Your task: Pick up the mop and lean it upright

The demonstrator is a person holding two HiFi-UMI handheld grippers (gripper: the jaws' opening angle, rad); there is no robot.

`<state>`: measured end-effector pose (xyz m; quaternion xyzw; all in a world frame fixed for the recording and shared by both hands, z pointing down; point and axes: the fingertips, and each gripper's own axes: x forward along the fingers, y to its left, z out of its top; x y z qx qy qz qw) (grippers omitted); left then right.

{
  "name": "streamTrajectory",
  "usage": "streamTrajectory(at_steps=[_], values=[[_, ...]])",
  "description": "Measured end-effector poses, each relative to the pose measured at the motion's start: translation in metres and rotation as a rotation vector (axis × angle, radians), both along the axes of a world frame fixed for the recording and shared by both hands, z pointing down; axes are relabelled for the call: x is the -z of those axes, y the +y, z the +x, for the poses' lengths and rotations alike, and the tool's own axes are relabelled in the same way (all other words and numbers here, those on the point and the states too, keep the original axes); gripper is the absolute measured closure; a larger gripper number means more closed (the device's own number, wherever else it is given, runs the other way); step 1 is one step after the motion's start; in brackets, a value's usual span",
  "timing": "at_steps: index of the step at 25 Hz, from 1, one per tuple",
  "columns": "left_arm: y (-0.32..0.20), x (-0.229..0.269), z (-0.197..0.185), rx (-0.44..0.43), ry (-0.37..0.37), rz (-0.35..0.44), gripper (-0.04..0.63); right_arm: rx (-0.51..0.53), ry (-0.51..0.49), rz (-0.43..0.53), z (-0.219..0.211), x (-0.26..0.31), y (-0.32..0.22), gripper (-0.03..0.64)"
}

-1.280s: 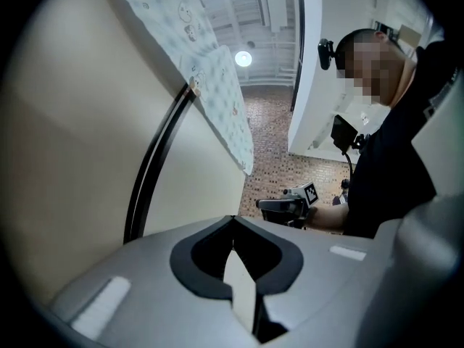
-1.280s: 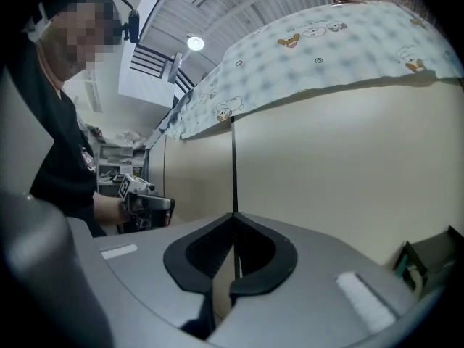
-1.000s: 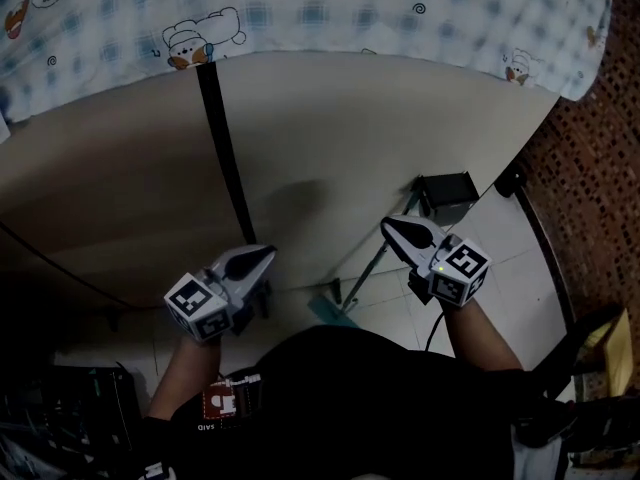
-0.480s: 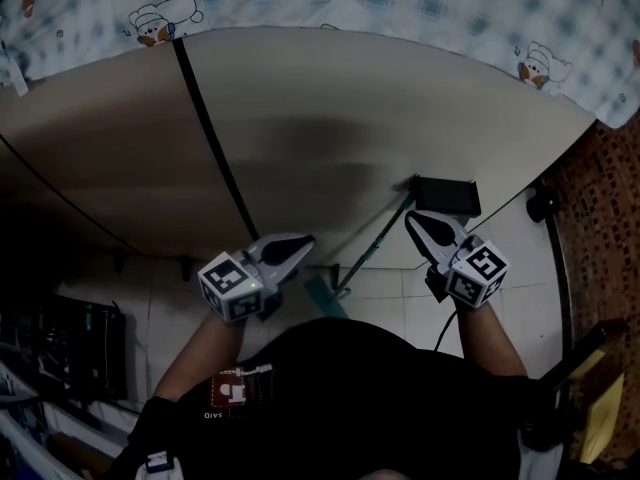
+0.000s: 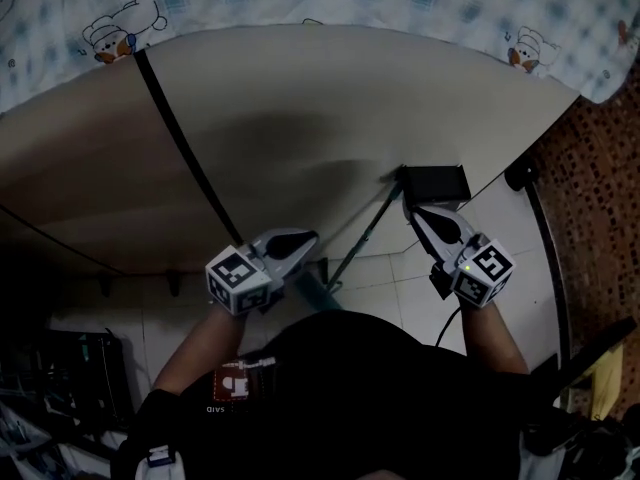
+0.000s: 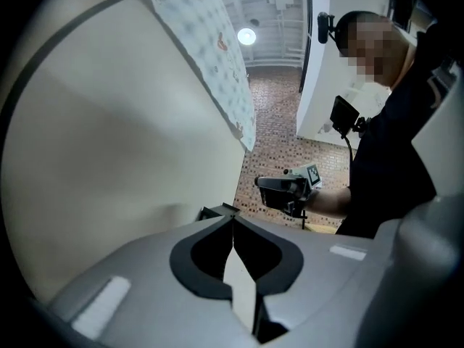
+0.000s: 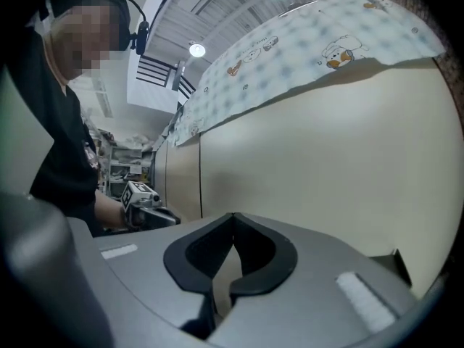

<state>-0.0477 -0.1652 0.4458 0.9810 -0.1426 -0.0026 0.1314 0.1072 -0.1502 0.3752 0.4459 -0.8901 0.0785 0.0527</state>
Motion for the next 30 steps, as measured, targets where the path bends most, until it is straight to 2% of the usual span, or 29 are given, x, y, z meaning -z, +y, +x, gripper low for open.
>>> streamTrajectory(at_steps=[5, 10, 17, 21, 26, 30], values=[[0.007, -0.015, 0.052, 0.022, -0.044, 0.000, 0.591, 0.040, -0.008, 0.010, 0.040, -0.002, 0.009, 0.601], [0.005, -0.039, 0.099, 0.083, -0.091, -0.058, 0.591, 0.114, 0.033, 0.014, 0.075, -0.010, 0.010, 0.601], [-0.013, -0.091, 0.150, 0.075, -0.225, -0.067, 0.589, 0.139, 0.006, -0.003, 0.095, -0.025, 0.007, 0.601], [-0.037, -0.149, 0.168, 0.060, -0.296, -0.140, 0.543, 0.113, -0.006, -0.009, 0.106, -0.029, 0.001, 0.601], [-0.057, -0.245, 0.189, 0.031, -0.473, -0.195, 0.455, 0.083, -0.010, -0.033, 0.117, -0.043, -0.002, 0.601], [-0.054, -0.311, 0.195, 0.016, -0.591, -0.215, 0.420, 0.062, -0.018, -0.060, 0.116, -0.059, 0.004, 0.601]])
